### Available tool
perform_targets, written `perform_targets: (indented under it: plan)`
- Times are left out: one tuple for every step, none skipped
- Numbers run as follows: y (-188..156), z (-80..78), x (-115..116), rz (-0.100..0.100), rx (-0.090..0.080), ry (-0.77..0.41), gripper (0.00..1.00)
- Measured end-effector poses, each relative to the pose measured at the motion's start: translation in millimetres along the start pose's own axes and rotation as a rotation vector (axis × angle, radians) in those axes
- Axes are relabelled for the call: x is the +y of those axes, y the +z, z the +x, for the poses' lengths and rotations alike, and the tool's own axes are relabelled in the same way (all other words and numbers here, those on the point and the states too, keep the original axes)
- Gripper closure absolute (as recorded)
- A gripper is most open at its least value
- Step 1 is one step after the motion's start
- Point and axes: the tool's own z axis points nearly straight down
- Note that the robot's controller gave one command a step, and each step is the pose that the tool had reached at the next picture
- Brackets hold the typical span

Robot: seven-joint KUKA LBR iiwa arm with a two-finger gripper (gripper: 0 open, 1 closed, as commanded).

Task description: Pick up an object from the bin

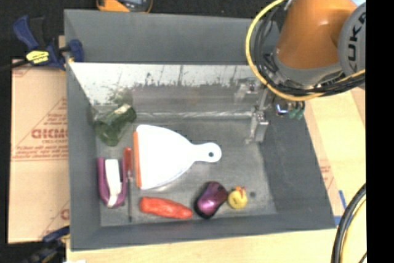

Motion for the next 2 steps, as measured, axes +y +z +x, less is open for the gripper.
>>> perform_targets:
  plan:
    - [-5,-1.2,0,0.001,-0.009,-0.001,0.00]
    - [83,0.5,29,-0.001,-0.013,0.023,0.00]
